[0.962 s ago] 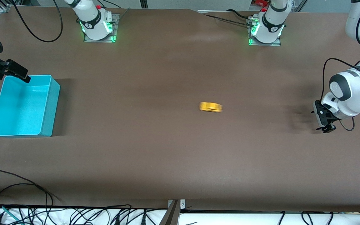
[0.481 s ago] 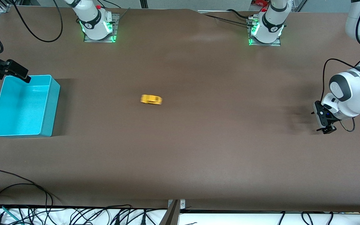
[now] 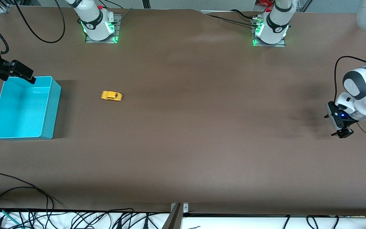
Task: Wind up and store yellow beetle car
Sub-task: 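Reach the right gripper to the car while the left gripper withdraws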
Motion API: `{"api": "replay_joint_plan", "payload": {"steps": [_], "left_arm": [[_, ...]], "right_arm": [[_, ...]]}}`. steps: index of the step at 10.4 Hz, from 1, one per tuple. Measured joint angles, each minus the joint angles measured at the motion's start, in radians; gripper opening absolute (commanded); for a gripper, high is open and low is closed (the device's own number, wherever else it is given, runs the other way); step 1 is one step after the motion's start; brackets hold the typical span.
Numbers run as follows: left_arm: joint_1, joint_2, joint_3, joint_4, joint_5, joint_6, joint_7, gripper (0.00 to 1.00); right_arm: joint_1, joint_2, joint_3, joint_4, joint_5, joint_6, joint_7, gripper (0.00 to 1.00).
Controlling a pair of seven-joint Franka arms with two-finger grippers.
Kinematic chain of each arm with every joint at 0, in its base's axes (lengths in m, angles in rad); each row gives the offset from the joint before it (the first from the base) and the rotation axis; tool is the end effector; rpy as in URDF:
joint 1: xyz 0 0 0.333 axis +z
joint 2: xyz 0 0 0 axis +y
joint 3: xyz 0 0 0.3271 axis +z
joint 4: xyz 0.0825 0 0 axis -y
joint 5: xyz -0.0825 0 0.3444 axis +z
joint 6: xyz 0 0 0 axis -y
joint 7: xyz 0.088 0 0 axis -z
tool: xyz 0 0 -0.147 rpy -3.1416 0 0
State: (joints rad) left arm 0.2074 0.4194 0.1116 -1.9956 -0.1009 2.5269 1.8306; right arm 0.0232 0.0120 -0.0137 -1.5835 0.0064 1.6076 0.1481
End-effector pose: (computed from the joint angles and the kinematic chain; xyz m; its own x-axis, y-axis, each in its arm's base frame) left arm 0.5739 0.1855 0.2607 0.1262 -0.9920 -0.0083 -0.9854 -0.1244 -0.1166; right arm 0.5225 0.0059 0.5871 0.9903 -0.1384 0.0110 -0.1383 -0.9904 -0.0079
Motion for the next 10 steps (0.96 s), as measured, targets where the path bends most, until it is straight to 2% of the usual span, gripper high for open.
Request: {"api": "replay_joint_plan", "payload": {"steps": [3, 5, 8, 10], "left_arm": [[-0.033, -0.061, -0.002, 0.003, -0.005, 0.001, 0.0, 1.0], [-0.056, -0.167, -0.002, 0.008, -0.015, -0.027, -0.003, 1.0], [-0.063, -0.339, 0.0, 0.009, -0.016, -0.206, -0.147, 1.0], [-0.064, -0.41, 0.003, 0.012, -0.016, -0.312, -0.266, 1.0]], "right_arm": [[0.0, 0.026, 0.0, -0.003, 0.0, -0.06, 0.283, 1.0], [-0.004, 0.095, -0.006, -0.007, 0.0, -0.067, 0.469, 1.0], [-0.011, 0.178, -0.02, -0.049, 0.0, -0.048, 0.728, 1.0], [-0.013, 0.183, -0.026, -0.171, 0.0, 0.076, 0.894, 1.0]]}}
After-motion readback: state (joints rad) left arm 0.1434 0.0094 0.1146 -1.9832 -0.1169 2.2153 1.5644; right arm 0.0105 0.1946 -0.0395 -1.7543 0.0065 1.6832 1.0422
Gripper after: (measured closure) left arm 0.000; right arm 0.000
